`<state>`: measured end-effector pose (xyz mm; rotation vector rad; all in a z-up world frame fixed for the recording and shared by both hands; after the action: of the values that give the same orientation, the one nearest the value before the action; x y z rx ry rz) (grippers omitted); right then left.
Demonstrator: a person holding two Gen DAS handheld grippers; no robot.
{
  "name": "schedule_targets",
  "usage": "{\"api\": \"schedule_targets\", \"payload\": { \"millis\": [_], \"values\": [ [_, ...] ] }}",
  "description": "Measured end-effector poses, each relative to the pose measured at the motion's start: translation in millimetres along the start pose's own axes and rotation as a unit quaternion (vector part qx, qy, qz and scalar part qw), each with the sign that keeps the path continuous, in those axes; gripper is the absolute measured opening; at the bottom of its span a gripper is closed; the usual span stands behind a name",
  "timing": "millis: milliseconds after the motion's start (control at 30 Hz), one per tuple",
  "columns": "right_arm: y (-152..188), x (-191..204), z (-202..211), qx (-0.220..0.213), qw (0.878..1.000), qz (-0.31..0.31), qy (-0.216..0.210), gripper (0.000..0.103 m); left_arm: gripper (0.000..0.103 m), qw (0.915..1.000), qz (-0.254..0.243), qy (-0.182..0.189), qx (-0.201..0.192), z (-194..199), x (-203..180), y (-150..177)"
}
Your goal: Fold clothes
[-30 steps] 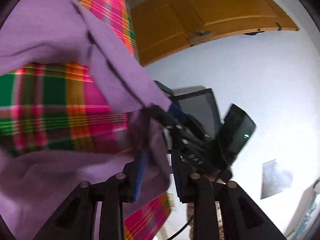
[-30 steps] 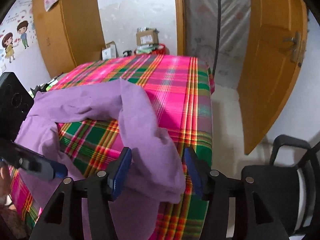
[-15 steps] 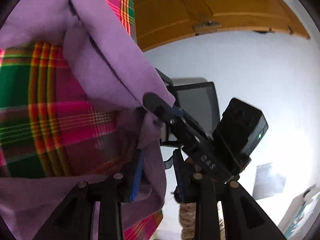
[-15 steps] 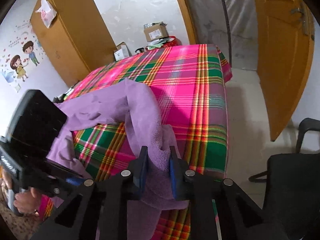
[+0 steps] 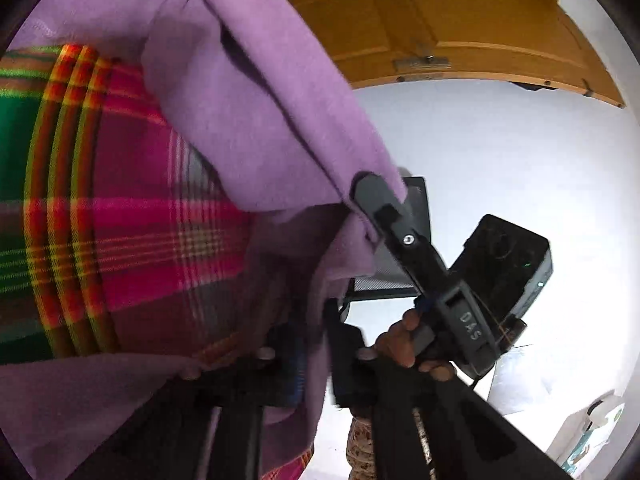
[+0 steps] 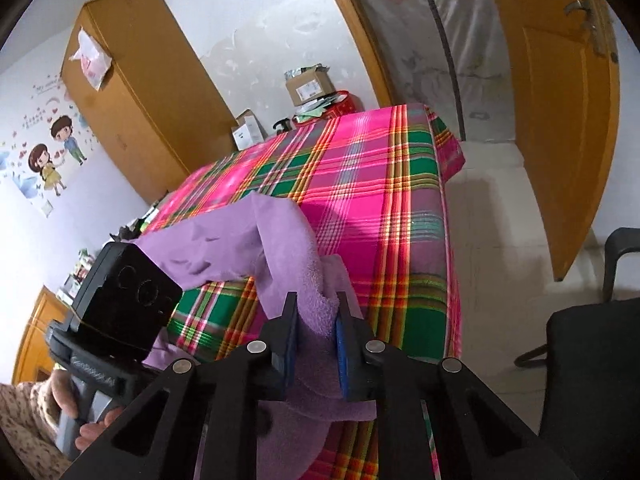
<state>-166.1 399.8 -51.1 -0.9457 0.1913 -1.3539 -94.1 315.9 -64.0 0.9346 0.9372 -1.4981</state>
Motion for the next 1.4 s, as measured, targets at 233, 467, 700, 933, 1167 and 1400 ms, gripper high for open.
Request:
{"api": "schedule_targets", "payload": {
  "millis": [233,467,700,933,1167,1400],
  "values": [
    [-5,-10,4,-0.010,1.000,-0.011,0.005,0.016,0.002,0.9992,-0.027,0.025,-0.013,29,-16,1],
    [-15,-26,3,-0.020,0.999,-0.031,0.016,0.012,0.002,0.9990,-0.033,0.028,-0.008,49,-15,15],
    [-16,-53,-6,-0.026,0.997,-0.068,0.033,0.014,0.002,0.9994,-0.024,0.024,-0.003,63,-5,19],
    [-11,-73,0,-0.043,0.993,-0.098,0.050,0.039,0.002,0.9999,-0.005,0.014,0.005,93,1,27],
    [17,-56,45,-0.075,0.990,-0.119,0.009,0.047,0.006,0.9998,0.017,-0.007,0.005,115,21,28],
    [67,-13,57,-0.065,0.995,-0.072,0.021,0.056,0.016,0.9996,0.019,-0.019,-0.013,143,32,34]
  ]
}}
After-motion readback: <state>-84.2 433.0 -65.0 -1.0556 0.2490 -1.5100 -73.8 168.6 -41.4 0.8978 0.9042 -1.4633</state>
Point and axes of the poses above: each gripper's, at about its wrist camera, not at the fingertips, and z roughly against the way its jaws point, x to its left, y to its underside, the point moved 10 cm from there along -z, roughly the way its jaws point, and after that the axes turned 1 degree about -y, right-handed, at the moved point
